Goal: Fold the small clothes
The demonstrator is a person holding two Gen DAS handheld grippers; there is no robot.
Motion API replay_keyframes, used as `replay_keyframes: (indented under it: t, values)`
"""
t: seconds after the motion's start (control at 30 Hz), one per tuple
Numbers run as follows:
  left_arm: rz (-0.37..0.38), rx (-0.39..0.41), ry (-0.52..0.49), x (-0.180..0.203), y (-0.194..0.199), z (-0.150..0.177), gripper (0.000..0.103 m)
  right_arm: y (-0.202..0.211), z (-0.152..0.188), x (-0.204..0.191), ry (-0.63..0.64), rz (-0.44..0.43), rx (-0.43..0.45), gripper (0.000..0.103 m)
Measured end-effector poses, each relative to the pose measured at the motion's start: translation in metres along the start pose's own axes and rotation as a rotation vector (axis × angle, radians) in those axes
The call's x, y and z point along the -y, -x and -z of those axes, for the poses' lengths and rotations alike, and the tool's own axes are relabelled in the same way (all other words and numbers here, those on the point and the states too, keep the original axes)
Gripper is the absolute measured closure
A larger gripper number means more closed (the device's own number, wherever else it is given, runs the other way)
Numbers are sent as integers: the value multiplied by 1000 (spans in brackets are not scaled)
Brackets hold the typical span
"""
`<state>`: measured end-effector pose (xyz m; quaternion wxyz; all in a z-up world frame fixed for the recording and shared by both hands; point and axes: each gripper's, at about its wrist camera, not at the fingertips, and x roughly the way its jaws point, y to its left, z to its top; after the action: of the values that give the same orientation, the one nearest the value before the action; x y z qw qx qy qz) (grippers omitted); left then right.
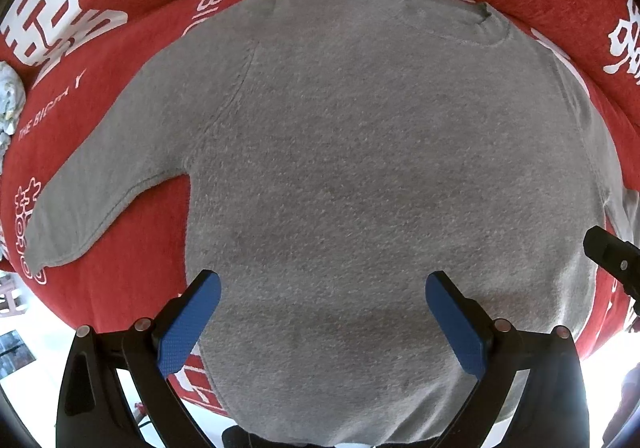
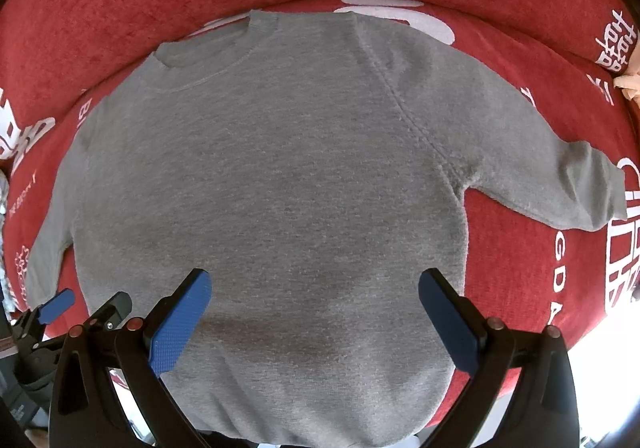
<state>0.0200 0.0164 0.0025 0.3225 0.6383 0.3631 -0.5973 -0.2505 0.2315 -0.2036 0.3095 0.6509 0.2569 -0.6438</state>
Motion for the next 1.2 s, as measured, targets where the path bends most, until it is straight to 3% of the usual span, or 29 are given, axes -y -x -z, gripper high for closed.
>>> replay_keyframes:
  t: [0.3, 0.93, 1.2]
  values:
    - [-48, 83, 6, -13, -3, 2, 0, 1, 0, -4, 13, 5, -3, 0]
    - [-42, 76, 15, -31, -4, -1, 0, 2, -2, -15, 28, 13, -4, 0]
    - [-4, 82, 86, -71, -10, 3, 0, 1, 5, -46, 101, -10, -6, 0]
